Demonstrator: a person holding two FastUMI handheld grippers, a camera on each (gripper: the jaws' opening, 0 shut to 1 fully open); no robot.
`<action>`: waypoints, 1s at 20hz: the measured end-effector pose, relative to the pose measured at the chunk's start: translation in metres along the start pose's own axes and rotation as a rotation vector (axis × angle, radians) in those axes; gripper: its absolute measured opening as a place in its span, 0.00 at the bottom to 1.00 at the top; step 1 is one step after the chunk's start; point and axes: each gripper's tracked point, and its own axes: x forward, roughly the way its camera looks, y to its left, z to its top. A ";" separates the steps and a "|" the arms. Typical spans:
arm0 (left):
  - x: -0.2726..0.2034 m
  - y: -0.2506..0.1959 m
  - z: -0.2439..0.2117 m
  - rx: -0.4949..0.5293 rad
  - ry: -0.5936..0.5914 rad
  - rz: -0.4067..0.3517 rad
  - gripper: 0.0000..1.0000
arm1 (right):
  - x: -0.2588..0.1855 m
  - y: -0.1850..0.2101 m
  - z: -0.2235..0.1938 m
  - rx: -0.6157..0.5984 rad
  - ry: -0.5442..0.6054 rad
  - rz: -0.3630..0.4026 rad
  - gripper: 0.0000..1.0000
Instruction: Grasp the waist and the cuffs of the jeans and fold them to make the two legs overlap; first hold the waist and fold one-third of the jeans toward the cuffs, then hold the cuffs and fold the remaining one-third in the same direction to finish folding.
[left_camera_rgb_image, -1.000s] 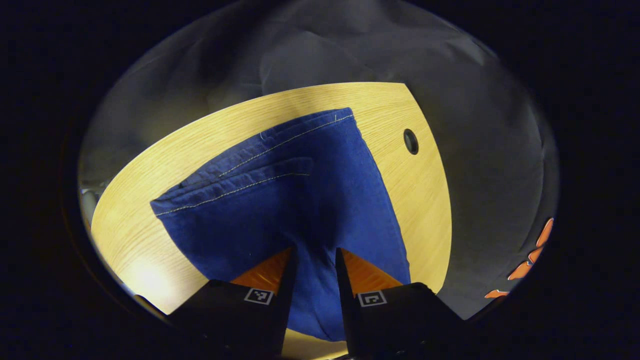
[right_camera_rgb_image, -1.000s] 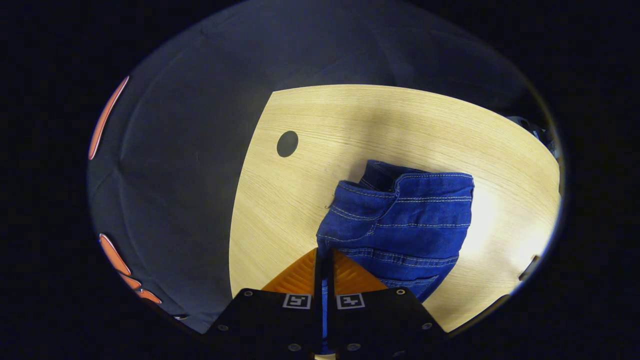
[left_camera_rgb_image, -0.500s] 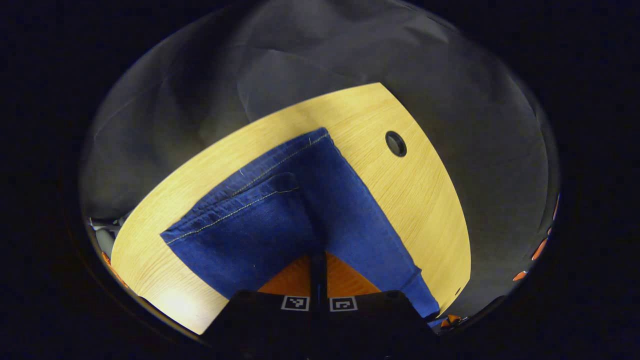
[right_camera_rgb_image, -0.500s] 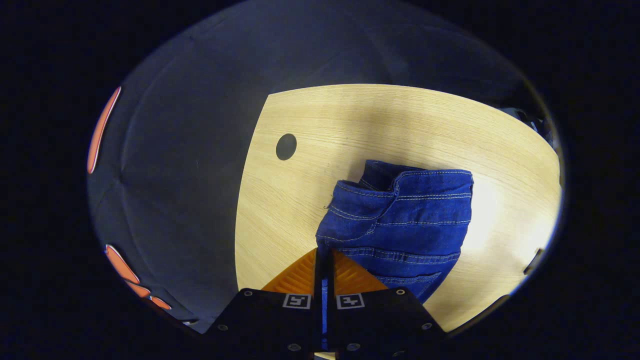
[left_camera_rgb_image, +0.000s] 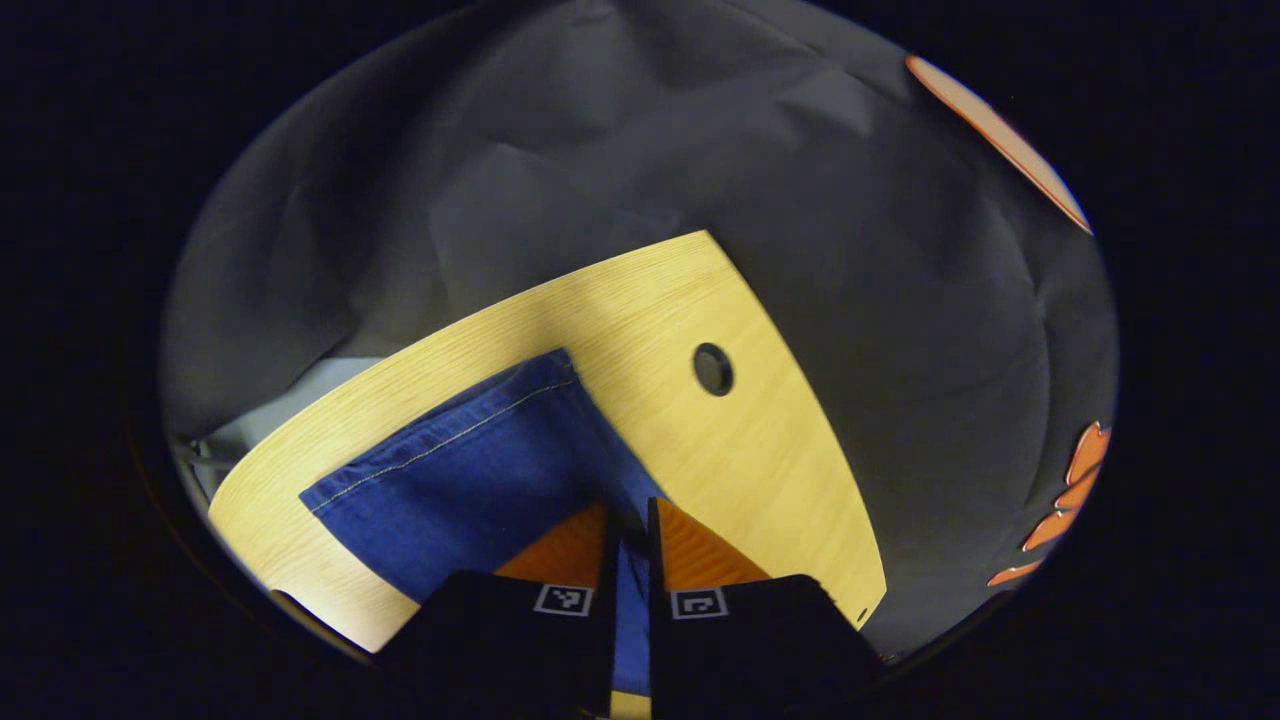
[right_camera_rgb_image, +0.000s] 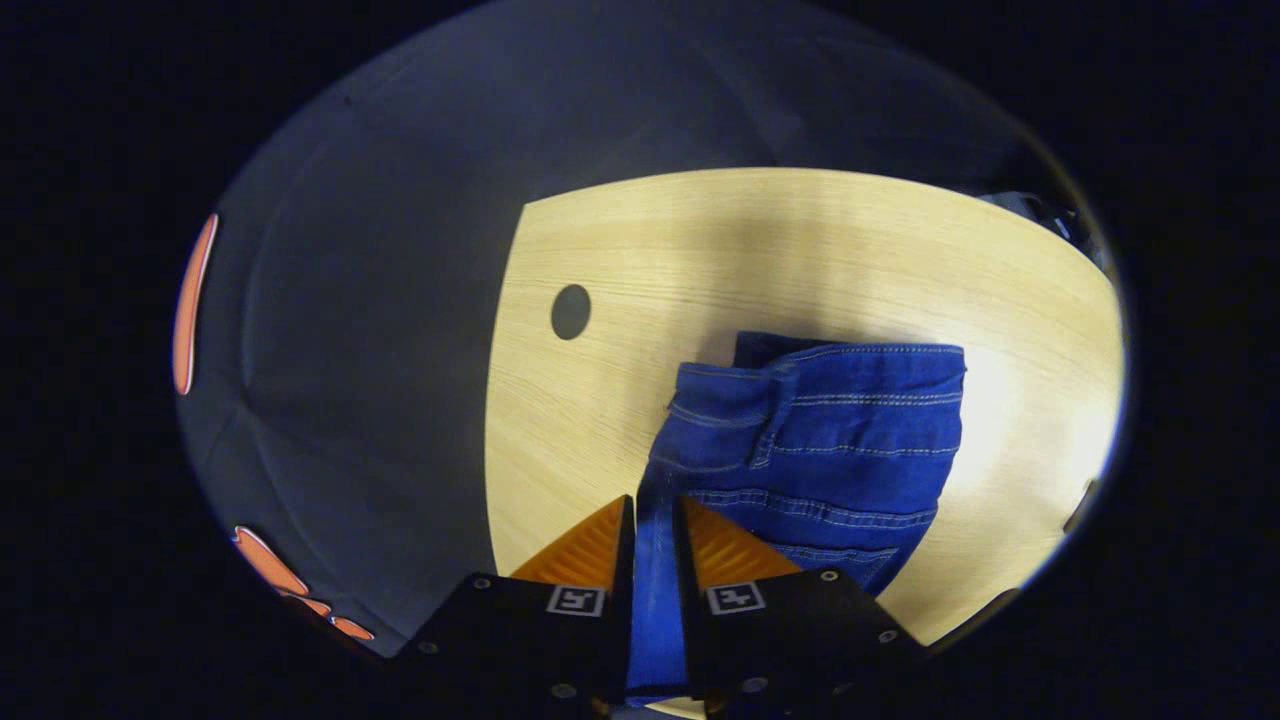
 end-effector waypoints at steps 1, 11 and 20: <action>-0.008 -0.003 0.001 0.026 -0.011 -0.011 0.24 | -0.008 -0.003 0.008 -0.011 -0.024 0.000 0.30; -0.063 -0.058 0.014 0.332 -0.226 -0.103 0.96 | -0.049 -0.084 0.016 -0.242 -0.121 -0.127 0.89; -0.140 -0.121 -0.024 0.719 -0.464 -0.165 0.96 | -0.023 -0.119 0.016 -0.266 -0.117 -0.177 0.97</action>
